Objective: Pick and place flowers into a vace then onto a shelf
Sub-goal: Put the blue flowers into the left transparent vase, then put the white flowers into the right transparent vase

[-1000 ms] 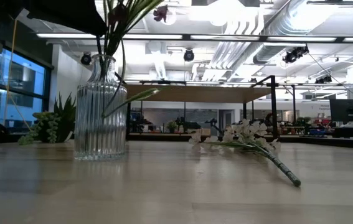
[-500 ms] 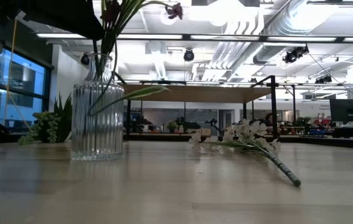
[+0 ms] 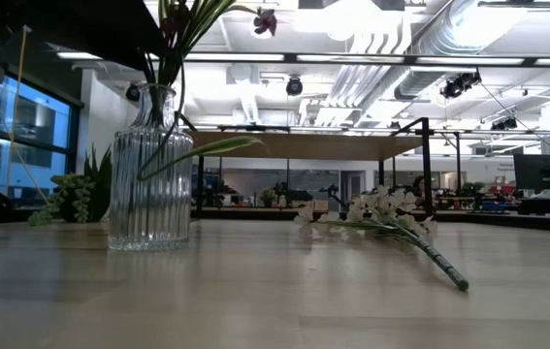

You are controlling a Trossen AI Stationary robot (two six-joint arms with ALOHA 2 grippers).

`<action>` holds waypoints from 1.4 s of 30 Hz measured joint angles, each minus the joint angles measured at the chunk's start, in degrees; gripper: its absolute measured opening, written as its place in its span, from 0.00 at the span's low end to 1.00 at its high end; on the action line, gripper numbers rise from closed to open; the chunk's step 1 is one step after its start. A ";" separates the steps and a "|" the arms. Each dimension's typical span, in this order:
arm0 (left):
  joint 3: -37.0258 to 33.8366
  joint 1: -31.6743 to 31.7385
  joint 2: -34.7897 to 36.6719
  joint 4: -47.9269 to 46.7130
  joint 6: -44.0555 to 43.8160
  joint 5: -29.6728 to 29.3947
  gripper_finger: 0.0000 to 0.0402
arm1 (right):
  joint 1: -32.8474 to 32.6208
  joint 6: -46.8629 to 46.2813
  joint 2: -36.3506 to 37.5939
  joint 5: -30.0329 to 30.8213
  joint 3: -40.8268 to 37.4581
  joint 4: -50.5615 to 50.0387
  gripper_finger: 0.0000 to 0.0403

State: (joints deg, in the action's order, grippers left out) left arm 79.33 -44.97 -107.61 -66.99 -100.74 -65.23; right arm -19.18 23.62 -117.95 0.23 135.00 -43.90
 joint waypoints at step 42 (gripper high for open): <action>9.27 -11.00 0.44 -9.32 -4.64 25.10 0.49 | -0.11 2.45 0.08 1.08 0.00 0.91 0.29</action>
State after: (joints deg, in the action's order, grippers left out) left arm 88.60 -55.97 -107.18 -76.32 -105.38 -40.13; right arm -19.29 26.06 -117.87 1.31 135.00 -42.99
